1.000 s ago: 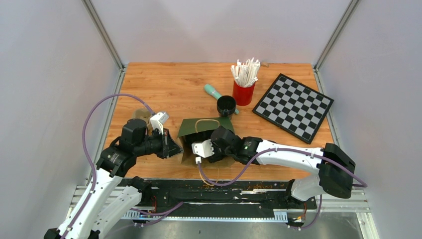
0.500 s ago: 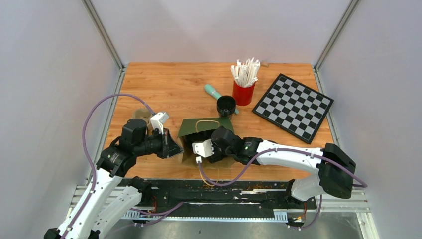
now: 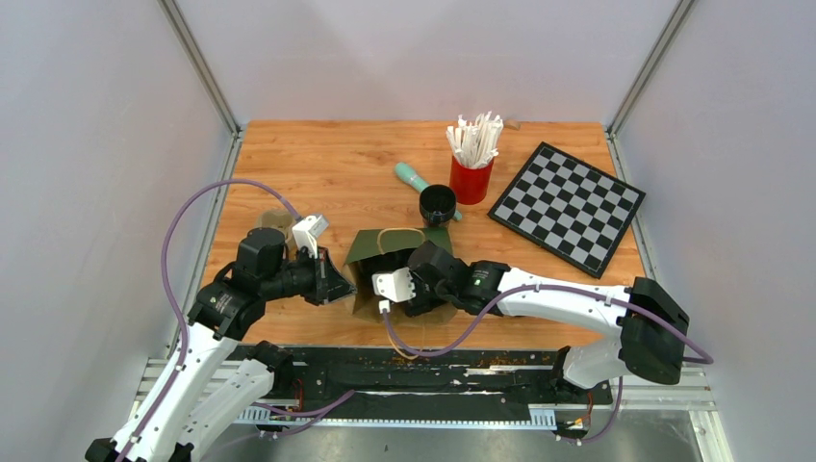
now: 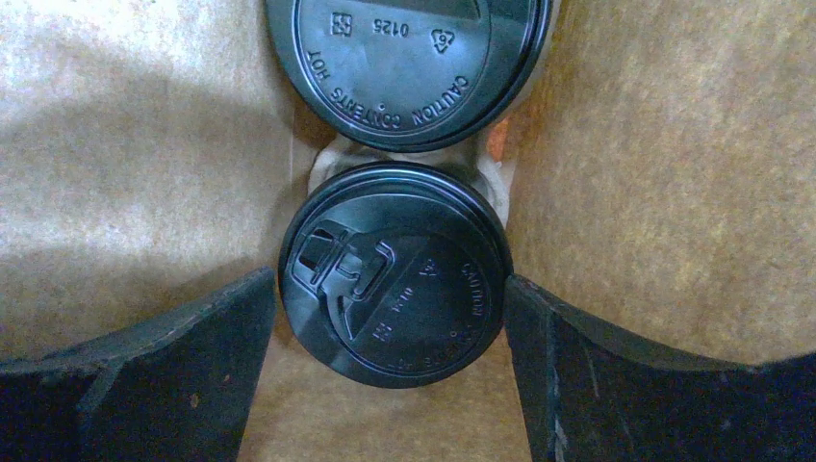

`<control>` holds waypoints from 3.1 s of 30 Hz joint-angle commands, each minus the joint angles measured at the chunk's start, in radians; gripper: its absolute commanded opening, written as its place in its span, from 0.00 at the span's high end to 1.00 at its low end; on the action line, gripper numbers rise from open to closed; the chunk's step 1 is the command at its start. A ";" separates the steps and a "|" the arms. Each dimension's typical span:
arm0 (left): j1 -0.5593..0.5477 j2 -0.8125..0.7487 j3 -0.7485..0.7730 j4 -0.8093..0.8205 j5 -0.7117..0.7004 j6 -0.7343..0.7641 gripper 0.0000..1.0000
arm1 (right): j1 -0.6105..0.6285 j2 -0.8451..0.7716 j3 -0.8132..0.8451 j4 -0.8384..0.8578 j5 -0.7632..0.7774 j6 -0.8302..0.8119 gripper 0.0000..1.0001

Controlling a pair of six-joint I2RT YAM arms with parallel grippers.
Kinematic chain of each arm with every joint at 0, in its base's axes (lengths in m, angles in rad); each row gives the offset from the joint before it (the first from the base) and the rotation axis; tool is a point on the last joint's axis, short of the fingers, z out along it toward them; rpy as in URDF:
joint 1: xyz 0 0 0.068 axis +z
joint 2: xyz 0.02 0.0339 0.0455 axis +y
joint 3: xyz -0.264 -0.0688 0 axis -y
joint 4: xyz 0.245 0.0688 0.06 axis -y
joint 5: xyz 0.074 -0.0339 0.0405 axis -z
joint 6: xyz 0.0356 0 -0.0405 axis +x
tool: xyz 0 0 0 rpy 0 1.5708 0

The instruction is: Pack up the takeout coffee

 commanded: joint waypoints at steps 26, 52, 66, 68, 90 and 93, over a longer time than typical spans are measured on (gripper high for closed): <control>-0.003 0.007 0.022 0.033 0.021 -0.031 1.00 | 0.022 -0.038 0.104 -0.141 -0.061 0.022 0.03; -0.003 0.029 0.049 0.005 0.018 -0.020 1.00 | 0.042 -0.049 0.194 -0.230 -0.103 0.044 0.07; -0.002 0.030 0.084 -0.010 0.000 -0.065 1.00 | 0.055 -0.054 0.344 -0.395 -0.190 0.099 0.31; -0.003 0.029 0.090 -0.017 -0.003 -0.069 1.00 | 0.059 -0.054 0.360 -0.412 -0.194 0.106 0.33; -0.003 0.008 0.119 0.000 -0.002 -0.278 1.00 | 0.049 -0.096 0.485 -0.420 -0.212 0.231 0.45; -0.003 0.008 0.124 -0.001 -0.009 -0.315 1.00 | 0.039 -0.108 0.504 -0.407 -0.217 0.264 0.47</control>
